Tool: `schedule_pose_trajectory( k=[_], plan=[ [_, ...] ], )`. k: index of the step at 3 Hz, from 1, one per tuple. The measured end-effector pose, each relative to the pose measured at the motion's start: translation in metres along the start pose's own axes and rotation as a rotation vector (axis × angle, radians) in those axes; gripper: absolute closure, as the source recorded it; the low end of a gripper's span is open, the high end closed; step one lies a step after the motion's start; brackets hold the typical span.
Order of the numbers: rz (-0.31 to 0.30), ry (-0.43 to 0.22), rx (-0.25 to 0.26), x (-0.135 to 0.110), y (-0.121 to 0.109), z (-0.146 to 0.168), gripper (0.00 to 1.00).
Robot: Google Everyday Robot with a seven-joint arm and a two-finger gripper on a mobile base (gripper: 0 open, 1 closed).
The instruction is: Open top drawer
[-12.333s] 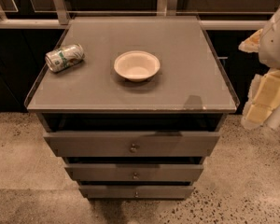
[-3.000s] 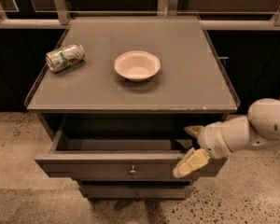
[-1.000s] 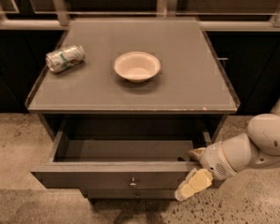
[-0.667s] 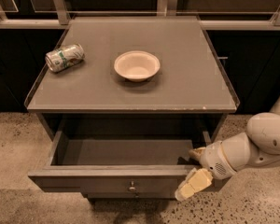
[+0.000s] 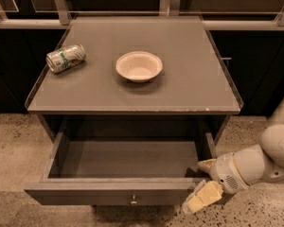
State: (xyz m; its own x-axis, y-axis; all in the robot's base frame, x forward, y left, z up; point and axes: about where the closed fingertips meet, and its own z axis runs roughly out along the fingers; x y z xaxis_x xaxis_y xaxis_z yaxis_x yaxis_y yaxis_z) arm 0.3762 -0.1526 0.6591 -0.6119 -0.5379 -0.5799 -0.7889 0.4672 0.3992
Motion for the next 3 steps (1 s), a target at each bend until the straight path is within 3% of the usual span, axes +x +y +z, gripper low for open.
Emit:
schedule_pose_trajectory(
  k=[1, 2, 3],
  plan=[
    [-0.027, -0.033, 0.113, 0.007, -0.005, -0.025, 0.00],
    [-0.121, -0.093, 0.292, -0.008, -0.006, -0.065, 0.00],
    [-0.142, -0.099, 0.331, -0.009, -0.007, -0.074, 0.00]
  ],
)
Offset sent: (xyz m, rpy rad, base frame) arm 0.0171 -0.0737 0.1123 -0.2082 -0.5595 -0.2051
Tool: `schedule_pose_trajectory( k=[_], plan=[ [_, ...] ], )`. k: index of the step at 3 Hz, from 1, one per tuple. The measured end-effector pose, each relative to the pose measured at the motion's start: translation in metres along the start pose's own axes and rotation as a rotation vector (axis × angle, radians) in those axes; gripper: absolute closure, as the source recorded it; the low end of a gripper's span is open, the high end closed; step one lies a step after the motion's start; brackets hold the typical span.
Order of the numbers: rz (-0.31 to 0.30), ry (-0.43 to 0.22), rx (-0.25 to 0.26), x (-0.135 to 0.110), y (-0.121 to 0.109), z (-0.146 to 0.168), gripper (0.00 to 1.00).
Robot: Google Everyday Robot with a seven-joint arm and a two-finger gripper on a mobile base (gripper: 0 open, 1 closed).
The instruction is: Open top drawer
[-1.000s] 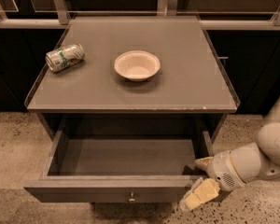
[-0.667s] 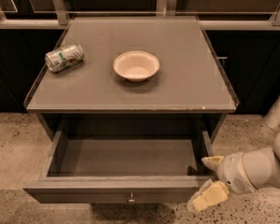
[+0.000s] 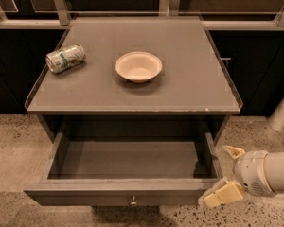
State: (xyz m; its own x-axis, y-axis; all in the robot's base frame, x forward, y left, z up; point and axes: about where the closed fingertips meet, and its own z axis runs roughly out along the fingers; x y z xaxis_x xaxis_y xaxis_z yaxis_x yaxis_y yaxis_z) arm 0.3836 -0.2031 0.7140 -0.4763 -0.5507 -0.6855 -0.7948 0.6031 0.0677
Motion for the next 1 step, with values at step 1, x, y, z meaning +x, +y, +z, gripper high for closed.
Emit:
schedule_pose_trajectory(
  k=[1],
  plan=[
    [0.000, 0.000, 0.000, 0.0000, 0.0000, 0.0000, 0.00]
  ],
)
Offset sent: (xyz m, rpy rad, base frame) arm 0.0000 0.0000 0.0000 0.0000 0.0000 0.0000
